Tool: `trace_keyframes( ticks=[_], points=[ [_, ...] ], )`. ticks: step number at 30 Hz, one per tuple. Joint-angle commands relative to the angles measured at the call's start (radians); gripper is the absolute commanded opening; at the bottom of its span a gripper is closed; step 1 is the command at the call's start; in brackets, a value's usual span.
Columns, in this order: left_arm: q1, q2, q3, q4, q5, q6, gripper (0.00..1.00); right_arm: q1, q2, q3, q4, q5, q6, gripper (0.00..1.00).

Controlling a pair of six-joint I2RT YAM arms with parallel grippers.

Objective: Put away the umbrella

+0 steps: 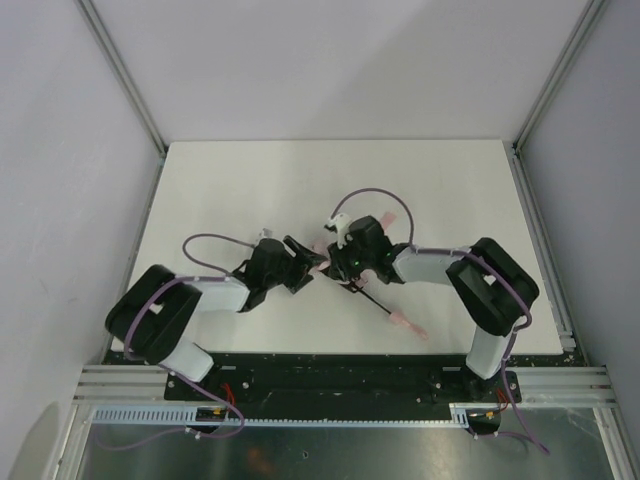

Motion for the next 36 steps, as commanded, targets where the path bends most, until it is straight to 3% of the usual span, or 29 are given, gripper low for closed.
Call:
trace_keyframes(
  ticks=[1,4,7,19,22,28,33,36],
  points=[
    [0.033,-0.122,-0.047,-0.089,0.004,0.09,0.79,-0.143,0.105,-0.074,-0.147,-0.429,0.088,0.0],
    [0.044,-0.138,-0.049,-0.089,0.042,0.098,0.91,-0.216,0.153,-0.067,-0.094,-0.624,0.133,0.0],
    [0.043,-0.095,-0.016,-0.088,0.096,0.097,0.95,-0.257,0.205,-0.05,-0.069,-0.738,0.171,0.0],
    [-0.008,0.09,0.082,-0.075,0.13,0.015,0.99,-0.299,0.291,-0.006,-0.055,-0.822,0.231,0.0],
    [-0.011,0.142,0.068,-0.075,0.114,-0.026,0.91,-0.304,0.286,-0.004,-0.04,-0.836,0.245,0.0],
    [-0.016,0.203,0.038,-0.095,0.079,-0.036,0.61,-0.306,0.263,0.03,-0.078,-0.832,0.223,0.0],
    [-0.019,0.218,0.033,-0.097,0.064,-0.019,0.44,-0.302,0.223,0.054,-0.106,-0.81,0.212,0.0],
    [-0.019,0.217,0.035,-0.099,0.06,-0.011,0.33,-0.297,0.194,0.076,-0.122,-0.763,0.216,0.15]
  ],
)
